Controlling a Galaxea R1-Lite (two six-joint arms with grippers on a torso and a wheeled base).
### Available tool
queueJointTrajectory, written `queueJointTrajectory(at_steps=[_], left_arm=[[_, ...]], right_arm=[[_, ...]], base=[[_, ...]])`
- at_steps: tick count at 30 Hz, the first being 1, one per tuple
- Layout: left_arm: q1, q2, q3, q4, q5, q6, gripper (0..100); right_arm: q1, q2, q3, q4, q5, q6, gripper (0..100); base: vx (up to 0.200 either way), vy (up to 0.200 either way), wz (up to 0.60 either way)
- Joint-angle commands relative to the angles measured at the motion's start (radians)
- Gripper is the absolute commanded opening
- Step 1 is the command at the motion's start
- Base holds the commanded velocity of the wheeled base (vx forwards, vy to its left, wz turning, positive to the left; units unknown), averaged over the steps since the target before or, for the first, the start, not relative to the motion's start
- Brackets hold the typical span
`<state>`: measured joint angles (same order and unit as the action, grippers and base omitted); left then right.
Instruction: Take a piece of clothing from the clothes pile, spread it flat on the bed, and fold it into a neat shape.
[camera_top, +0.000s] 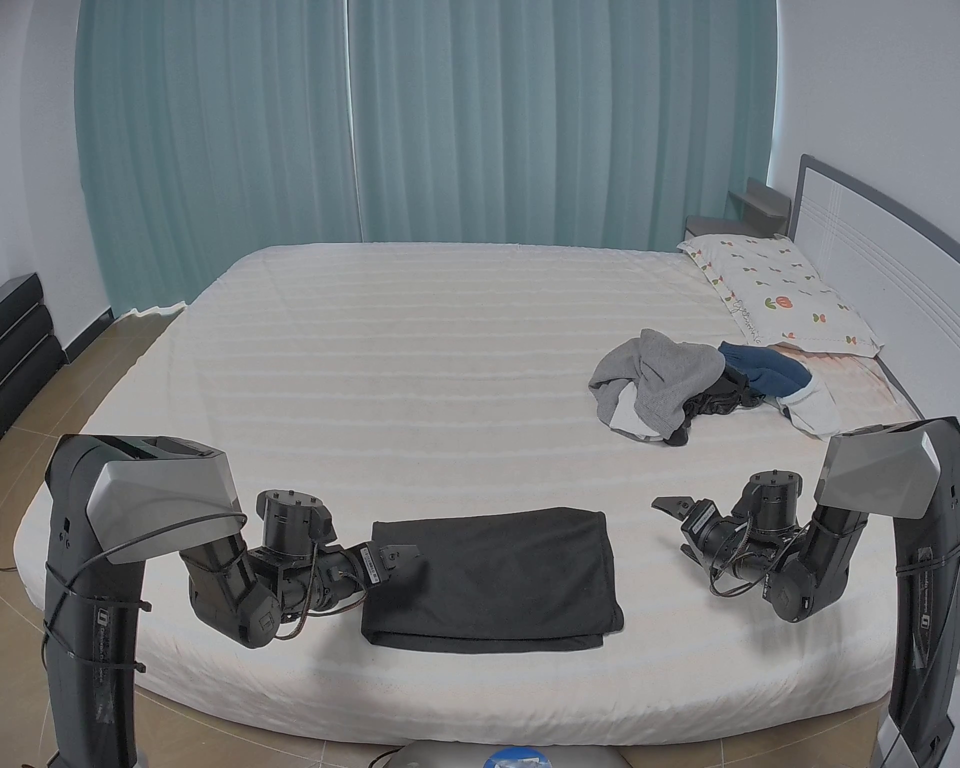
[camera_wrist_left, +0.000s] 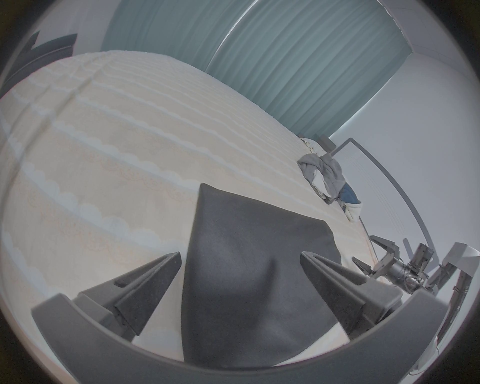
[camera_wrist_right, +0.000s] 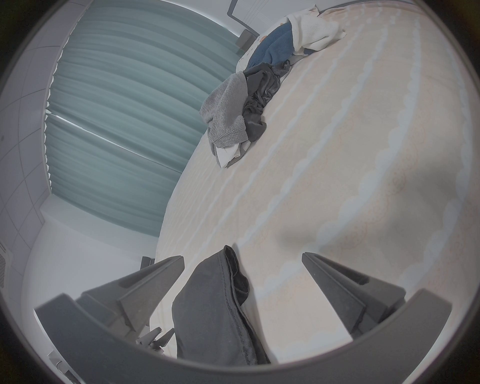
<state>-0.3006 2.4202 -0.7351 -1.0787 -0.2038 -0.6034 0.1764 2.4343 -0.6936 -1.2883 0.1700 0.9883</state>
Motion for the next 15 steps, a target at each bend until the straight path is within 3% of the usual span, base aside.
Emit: queueJointTrajectory(at_steps=[1, 15], left_arm=[[-0.006, 0.043, -0.036, 0.002, 0.032, 0.004, 100], [-0.025, 0.054, -0.046, 0.005, 0.061, 0.007, 100]], right_arm=[[0.002, 0.002, 0.000, 0.000, 0.000, 0.000, 100], [0.002, 0.003, 0.000, 0.000, 0.000, 0.000, 100]], base=[[0.000, 0.000, 0.00], [0.000, 0.000, 0.00]])
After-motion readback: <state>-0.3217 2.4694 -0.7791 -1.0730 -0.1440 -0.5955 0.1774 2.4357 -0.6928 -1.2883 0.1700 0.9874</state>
